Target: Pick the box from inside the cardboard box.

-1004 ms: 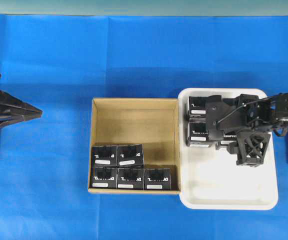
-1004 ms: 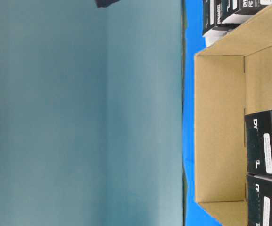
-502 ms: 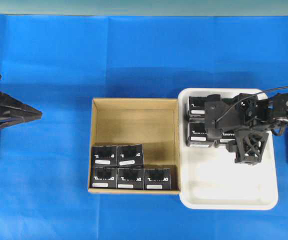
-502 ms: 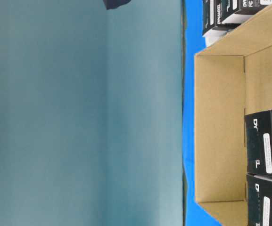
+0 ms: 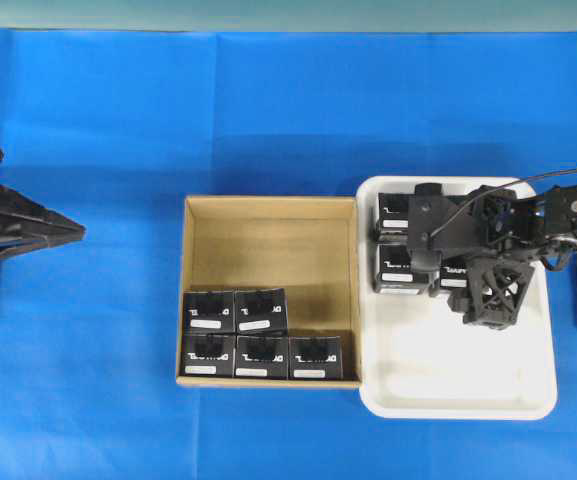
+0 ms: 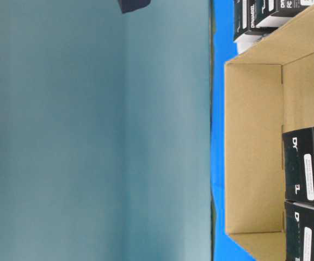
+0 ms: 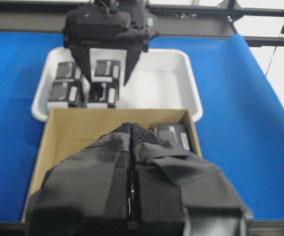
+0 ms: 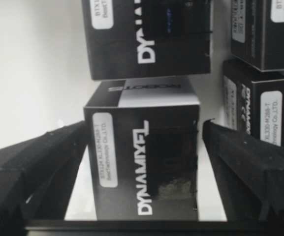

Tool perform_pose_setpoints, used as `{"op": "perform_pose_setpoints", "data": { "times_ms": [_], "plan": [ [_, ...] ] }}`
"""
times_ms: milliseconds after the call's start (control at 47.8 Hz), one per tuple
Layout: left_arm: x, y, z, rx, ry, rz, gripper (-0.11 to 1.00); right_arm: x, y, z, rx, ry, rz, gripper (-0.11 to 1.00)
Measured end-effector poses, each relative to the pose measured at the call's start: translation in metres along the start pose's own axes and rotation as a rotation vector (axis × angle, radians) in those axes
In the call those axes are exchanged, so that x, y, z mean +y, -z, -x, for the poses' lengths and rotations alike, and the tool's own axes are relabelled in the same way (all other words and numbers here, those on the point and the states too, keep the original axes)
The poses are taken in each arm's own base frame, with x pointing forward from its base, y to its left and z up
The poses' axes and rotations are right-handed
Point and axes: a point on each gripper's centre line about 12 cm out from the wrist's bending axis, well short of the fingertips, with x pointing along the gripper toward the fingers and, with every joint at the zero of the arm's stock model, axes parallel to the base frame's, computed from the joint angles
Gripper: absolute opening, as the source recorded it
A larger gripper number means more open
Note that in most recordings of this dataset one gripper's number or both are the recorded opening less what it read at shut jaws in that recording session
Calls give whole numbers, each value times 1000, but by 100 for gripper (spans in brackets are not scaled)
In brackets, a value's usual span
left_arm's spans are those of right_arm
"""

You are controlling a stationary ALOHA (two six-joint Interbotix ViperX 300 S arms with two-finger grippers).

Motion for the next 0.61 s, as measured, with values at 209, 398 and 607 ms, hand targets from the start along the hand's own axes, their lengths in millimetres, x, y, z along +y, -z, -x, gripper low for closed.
{"op": "perform_pose_setpoints", "data": {
  "times_ms": [209, 398, 607],
  "plan": [
    [0, 0, 0, 2, 1, 0, -4, 2, -7, 20, -38, -6, -38, 97],
    [-1, 0, 0, 2, 5, 1, -4, 5, -17, 64, -137, -19, -84, 97],
    [-2, 0, 0, 3, 9, -1, -4, 8, -20, 116, -328, -46, -149, 97]
  ]
}}
